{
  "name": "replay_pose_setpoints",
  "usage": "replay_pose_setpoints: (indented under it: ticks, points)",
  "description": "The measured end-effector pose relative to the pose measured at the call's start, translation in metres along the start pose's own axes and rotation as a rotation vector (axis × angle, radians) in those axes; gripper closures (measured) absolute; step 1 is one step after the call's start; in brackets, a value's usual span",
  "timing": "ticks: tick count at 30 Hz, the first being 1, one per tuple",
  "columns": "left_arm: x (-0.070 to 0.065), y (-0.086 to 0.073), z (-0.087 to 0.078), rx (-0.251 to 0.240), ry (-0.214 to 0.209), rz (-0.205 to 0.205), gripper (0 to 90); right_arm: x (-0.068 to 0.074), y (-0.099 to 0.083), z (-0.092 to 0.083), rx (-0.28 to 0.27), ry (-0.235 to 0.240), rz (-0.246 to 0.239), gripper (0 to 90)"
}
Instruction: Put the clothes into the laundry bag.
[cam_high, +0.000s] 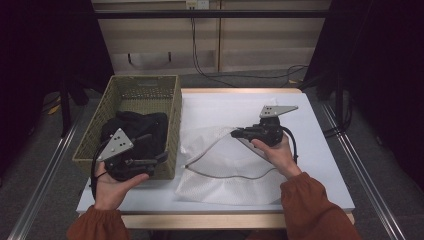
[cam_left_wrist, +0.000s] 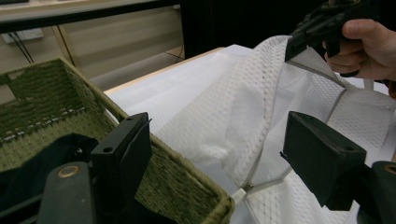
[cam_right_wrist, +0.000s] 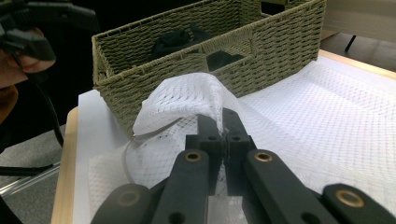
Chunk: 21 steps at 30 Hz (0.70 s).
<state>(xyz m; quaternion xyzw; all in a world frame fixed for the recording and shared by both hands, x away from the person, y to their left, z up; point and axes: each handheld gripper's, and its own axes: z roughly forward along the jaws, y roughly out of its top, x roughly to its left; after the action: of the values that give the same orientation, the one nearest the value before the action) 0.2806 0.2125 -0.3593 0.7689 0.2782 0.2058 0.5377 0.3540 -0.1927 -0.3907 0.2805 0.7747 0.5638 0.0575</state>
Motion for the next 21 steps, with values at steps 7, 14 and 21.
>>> replay_pose_setpoints:
  ticks: [7,14,21]
  points:
    - [0.025,0.013,0.005,0.047,0.047,-0.003,23.2,0.0,0.0,0.0,0.004,0.0,0.002,88.8]
    - [0.064,0.031,0.013,0.091,0.11,-0.043,21.6,-0.001,-0.001,0.001,0.01,0.007,0.0,88.8]
    - [0.088,0.025,0.025,0.153,0.125,-0.072,20.6,-0.002,-0.001,0.0,0.008,0.006,0.003,88.7]
